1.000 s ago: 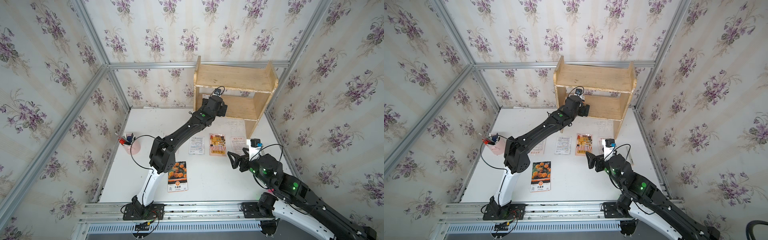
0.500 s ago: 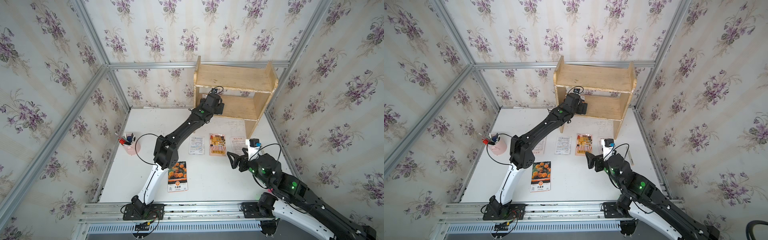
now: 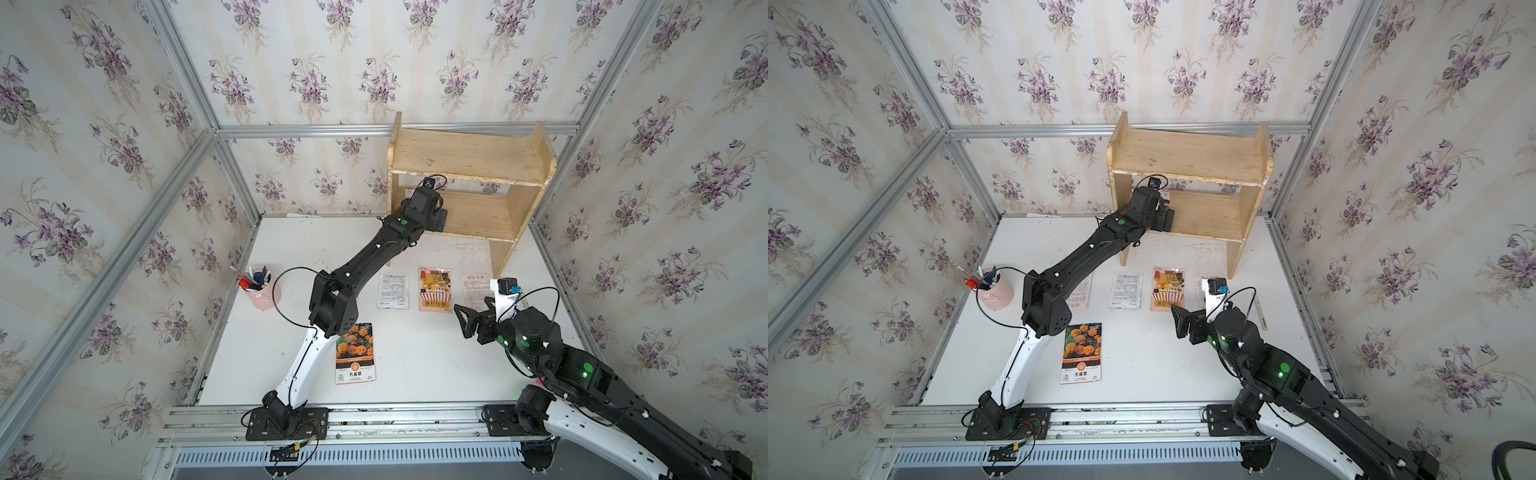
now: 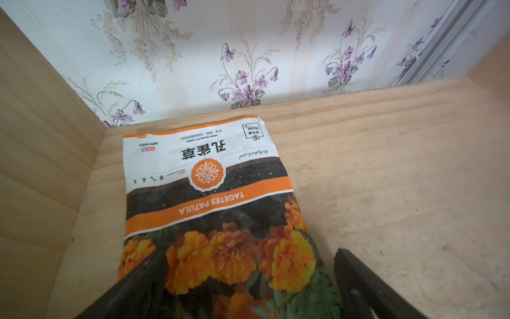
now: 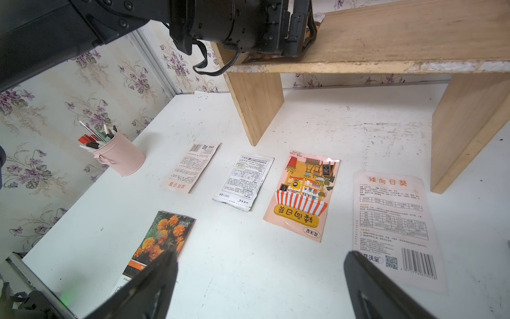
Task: Take the seed bag off the shelf
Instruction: Pick up the seed packet from the shelf.
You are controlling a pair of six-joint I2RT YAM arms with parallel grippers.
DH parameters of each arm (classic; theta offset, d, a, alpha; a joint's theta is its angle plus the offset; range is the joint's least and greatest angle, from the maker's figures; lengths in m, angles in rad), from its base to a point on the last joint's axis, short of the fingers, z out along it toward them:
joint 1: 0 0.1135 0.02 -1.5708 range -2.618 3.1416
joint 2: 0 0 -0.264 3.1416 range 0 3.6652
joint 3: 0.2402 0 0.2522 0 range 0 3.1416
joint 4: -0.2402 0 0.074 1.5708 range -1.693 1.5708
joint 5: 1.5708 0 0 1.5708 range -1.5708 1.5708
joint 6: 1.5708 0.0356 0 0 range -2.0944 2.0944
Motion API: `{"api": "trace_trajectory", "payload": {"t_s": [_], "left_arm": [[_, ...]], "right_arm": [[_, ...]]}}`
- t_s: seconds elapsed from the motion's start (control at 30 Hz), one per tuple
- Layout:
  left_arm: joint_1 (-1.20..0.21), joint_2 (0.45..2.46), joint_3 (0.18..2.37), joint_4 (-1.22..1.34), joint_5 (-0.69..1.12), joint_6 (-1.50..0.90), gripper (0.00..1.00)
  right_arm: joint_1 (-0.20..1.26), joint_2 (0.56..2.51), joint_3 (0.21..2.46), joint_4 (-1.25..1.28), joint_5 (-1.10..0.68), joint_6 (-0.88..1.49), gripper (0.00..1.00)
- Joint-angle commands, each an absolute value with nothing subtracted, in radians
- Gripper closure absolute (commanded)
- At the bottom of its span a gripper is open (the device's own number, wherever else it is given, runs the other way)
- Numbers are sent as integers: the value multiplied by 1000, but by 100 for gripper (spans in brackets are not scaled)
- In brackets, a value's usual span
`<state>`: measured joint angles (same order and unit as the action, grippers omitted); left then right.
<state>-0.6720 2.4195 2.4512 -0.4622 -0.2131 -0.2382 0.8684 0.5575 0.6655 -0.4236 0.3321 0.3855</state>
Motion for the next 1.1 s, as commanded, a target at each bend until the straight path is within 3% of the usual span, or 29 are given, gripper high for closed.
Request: {"api": "trace_trajectory", "payload": {"t_s": [0.0, 0.43, 1.07], "left_arm": [[-678, 2403, 2445, -528, -151, -244, 3], [-700, 2284, 2251, -510, -113, -306, 3], [-716, 2225, 2243, -423, -210, -296, 0]], "right_arm": [[868, 555, 672, -417, 344, 382, 2], [868, 546, 668, -413, 337, 386, 2], [868, 526, 662, -403, 339, 393, 2]]}}
